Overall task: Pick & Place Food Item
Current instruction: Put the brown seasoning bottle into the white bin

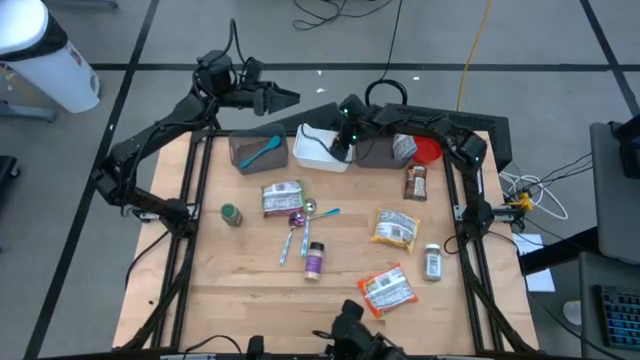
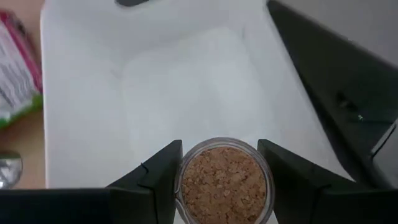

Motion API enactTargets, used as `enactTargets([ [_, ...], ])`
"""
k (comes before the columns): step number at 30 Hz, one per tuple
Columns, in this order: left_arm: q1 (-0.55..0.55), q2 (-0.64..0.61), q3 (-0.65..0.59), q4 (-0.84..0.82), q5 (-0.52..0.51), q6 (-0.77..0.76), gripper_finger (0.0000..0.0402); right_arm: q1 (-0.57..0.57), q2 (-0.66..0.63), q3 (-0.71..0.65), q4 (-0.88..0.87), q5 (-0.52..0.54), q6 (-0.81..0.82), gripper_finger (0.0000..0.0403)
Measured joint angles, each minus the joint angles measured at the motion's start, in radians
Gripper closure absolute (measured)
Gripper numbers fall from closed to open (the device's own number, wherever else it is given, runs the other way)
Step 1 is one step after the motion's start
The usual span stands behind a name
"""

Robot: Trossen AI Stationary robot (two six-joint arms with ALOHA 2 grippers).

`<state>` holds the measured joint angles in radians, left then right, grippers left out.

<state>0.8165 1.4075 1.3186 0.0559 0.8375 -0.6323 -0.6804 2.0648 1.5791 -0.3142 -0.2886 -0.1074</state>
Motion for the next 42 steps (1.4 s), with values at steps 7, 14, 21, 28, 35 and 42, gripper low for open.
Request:
enactTargets([
  [7,0.000,0.000,0.000,-0.002,-0.001,0.000,0.0082,0.010,0.034,0.005,0.015,0.034,-0.015,0.0223],
  [14,0.000,0.000,0.000,-0.007,-0.002,0.002,0.0088,0.011,0.044,0.003,0.013,0.057,-0.025,0.0223],
  [21,0.000,0.000,0.000,-0.008,-0.024,0.010,0.0086,0.011,0.045,0.003,0.014,0.058,-0.058,0.0223],
  [28,0.000,0.000,0.000,-0.008,-0.034,0.010,0.0085,0.016,0.045,0.003,0.051,0.052,-0.099,0.0223],
  [35,0.000,0.000,0.000,-0.007,-0.035,0.009,0.0095,0.016,0.062,0.004,0.056,0.050,-0.111,0.0223],
  [42,0.000,0.000,0.000,-0.008,-0.037,0.007,0.0092,0.026,0.064,0.003,0.079,0.081,-0.117,0.0223],
])
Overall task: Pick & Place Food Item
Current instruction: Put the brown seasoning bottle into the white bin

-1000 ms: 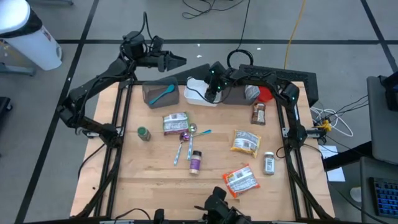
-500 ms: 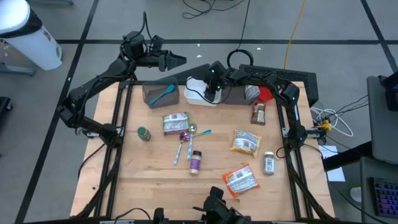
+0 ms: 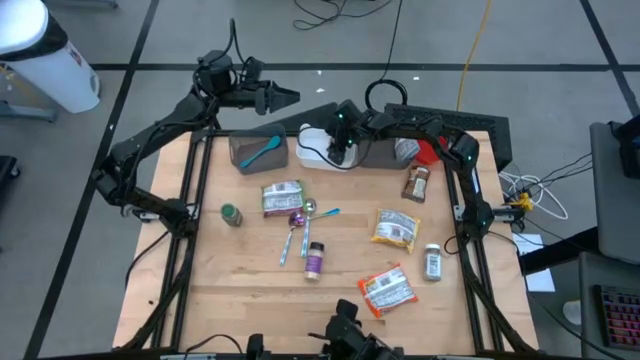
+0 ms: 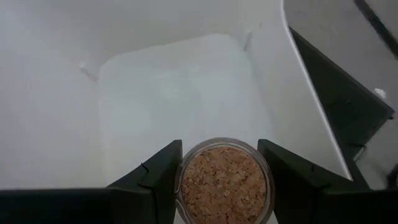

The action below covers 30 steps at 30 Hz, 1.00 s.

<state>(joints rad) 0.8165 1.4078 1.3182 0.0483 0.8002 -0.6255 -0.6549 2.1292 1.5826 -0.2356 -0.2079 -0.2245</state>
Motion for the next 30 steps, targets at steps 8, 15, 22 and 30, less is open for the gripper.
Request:
enactTargets([
  [8,0.000,0.000,0.000,0.000,0.000,0.000,0.0094,0.002,0.000,0.000,0.007,-0.002,-0.002,0.0223],
  [15,0.000,0.000,0.000,0.000,0.001,0.000,0.0088,0.002,0.000,0.000,0.008,0.001,-0.006,0.0200],
  [22,0.000,0.000,0.000,0.000,0.001,0.001,0.0098,0.002,0.000,0.000,0.016,0.001,-0.026,0.0198],
  [30,0.000,0.000,0.000,0.000,0.001,0.002,0.0090,0.002,0.000,0.000,0.038,-0.001,-0.024,0.0186],
])
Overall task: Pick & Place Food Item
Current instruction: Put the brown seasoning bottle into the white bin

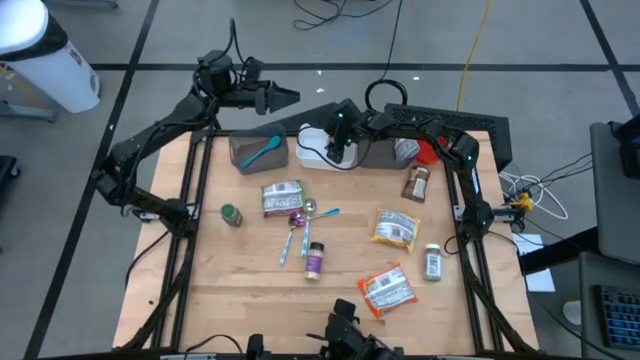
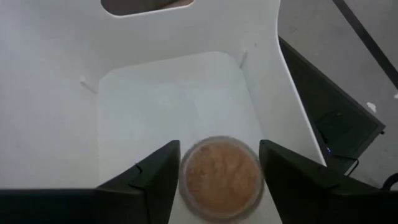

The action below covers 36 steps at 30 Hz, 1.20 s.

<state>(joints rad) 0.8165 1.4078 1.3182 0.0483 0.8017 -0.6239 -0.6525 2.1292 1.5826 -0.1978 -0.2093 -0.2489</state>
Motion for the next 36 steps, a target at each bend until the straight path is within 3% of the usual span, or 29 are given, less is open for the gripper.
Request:
enactTargets([
  [16,0.000,0.000,0.000,0.000,0.001,0.000,0.0093,0.005,0.000,0.000,0.029,0.040,0.000,0.0178],
  [24,0.000,0.000,0.000,0.000,0.001,0.013,0.0099,0.029,-0.041,0.000,0.034,0.182,-0.109,0.0180],
  [36,0.000,0.000,0.000,0.000,0.001,0.017,0.0094,0.017,-0.087,-0.001,0.049,0.180,-0.080,0.0193],
])
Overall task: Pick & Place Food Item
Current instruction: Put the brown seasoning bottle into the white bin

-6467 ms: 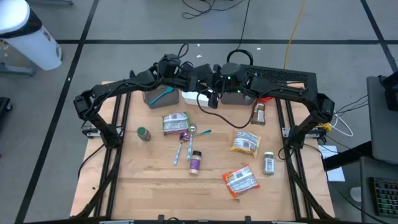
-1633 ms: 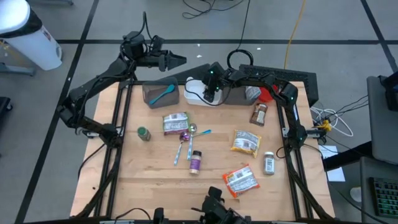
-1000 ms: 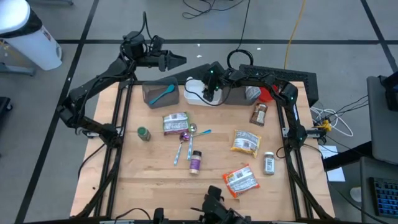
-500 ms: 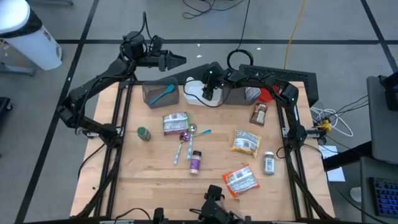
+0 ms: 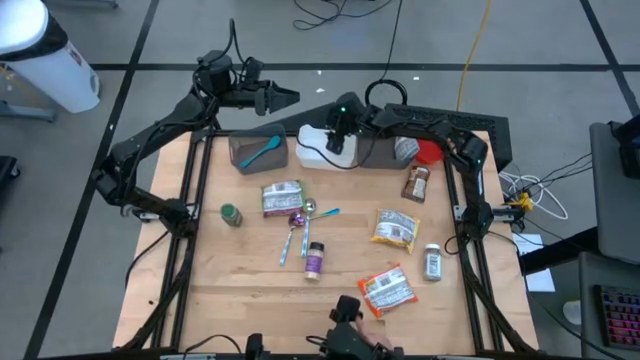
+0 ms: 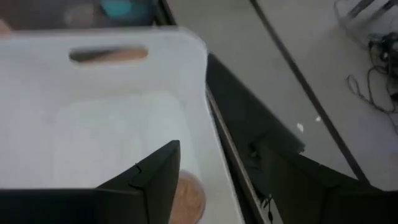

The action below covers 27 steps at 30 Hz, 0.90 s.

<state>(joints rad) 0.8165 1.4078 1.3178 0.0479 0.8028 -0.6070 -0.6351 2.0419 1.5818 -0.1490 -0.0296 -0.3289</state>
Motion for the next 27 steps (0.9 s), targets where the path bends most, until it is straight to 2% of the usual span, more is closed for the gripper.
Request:
enactTargets([
  [3,0.000,0.000,0.000,0.000,0.000,0.001,0.0097,0.001,-0.030,-0.001,-0.025,-0.050,-0.008,0.0219],
  [8,0.000,0.000,0.000,0.000,0.000,0.007,0.0105,0.002,-0.055,0.000,-0.064,-0.130,-0.027,0.0294],
  [13,0.000,0.000,0.000,0.000,0.000,0.020,0.0105,0.009,-0.055,0.001,-0.163,-0.132,-0.052,0.0348],
  [18,0.000,0.000,0.000,0.000,0.000,0.023,0.0105,0.009,-0.054,0.000,-0.206,-0.181,-0.059,0.0361],
  [27,0.000,0.000,0.000,0.000,0.000,0.019,0.0105,0.012,-0.054,-0.011,-0.203,-0.185,-0.058,0.0362],
])
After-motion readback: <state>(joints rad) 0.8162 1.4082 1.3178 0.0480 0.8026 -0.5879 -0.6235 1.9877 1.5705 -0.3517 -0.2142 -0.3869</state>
